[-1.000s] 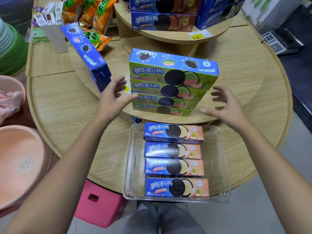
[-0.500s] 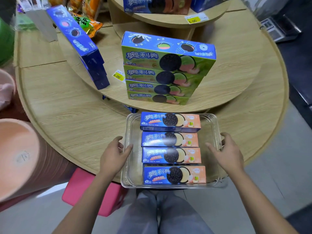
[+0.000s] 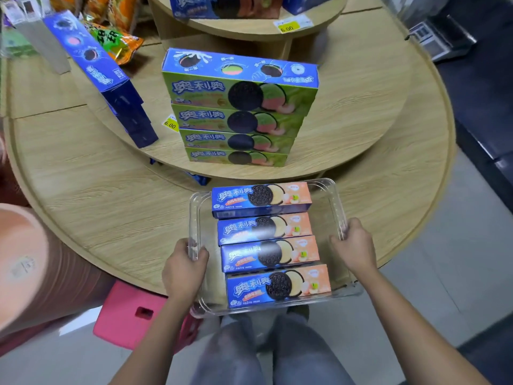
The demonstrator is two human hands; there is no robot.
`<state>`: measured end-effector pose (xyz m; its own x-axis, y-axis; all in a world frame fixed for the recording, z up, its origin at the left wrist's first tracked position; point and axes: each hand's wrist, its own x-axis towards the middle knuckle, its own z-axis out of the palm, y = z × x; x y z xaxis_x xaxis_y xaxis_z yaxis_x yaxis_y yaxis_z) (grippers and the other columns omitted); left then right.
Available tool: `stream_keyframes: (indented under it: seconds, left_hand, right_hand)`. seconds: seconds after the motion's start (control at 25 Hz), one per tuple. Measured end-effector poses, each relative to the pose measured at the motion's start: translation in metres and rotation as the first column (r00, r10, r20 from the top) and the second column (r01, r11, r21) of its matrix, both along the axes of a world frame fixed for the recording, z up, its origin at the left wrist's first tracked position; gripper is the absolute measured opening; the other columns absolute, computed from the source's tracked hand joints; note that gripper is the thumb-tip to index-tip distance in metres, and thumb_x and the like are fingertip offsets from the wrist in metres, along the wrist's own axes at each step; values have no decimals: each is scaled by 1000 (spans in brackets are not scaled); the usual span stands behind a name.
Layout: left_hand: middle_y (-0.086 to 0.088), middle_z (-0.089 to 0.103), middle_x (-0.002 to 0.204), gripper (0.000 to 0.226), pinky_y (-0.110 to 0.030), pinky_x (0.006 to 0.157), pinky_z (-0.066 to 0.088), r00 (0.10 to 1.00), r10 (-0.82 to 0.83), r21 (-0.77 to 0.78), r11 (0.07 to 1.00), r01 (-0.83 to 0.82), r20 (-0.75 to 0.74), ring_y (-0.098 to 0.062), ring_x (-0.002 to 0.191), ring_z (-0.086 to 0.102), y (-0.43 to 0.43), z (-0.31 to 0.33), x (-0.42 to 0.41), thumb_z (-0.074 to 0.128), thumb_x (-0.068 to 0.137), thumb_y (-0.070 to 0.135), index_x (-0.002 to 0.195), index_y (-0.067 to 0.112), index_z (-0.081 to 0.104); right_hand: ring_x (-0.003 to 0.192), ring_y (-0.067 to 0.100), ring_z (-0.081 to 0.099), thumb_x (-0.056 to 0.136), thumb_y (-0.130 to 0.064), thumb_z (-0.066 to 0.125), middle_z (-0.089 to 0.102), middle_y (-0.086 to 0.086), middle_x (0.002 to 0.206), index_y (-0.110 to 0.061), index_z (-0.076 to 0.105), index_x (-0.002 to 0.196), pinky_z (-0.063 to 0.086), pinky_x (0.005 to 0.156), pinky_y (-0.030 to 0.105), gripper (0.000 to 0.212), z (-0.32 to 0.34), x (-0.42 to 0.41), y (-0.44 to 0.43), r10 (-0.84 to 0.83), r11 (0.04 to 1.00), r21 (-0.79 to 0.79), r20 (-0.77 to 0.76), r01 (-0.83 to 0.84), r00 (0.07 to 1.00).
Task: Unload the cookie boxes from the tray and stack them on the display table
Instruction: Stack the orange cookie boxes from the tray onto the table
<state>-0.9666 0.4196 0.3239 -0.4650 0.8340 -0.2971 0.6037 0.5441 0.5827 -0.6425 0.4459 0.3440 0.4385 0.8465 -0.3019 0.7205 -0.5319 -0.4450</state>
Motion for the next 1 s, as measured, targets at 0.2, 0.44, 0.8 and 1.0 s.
stream_keyframes:
  seconds: [0.2,0.44,0.8,1.0]
  left_hand:
    - [-20,71,90,28,-39,71,46,999,33,53,998,-33,4,-41,86,64,-27,7,45,62,80,30,100,11,61]
    - [-21,70,89,27,-37,70,45,982,189,67,980,-188,-17,-40,88,64,-33,23,146,65,78,28,99,11,61]
    - [-11,71,86,23,-30,66,39,957,289,58,955,-291,31,-33,85,63,-8,21,265,62,76,32,92,16,61]
    - [-3,60,74,21,-29,65,36,960,279,3,960,-279,35,-33,83,62,13,11,286,62,77,33,91,18,59]
  right_hand:
    - [69,32,55,73,-16,66,57,10,72,-13,45,83,43,60,34,23,5,50,2,61,998,25,-36,-60,998]
    - [74,33,54,74,-17,63,59,13,79,-8,52,89,44,62,34,22,24,140,32,213,976,38,20,-214,977]
    - [79,36,55,72,-14,63,60,15,82,-5,52,85,43,64,35,19,28,250,91,310,946,83,53,-314,949]
    - [74,31,48,74,-16,65,57,13,78,-6,51,83,35,62,32,19,16,269,115,319,946,44,72,-322,945]
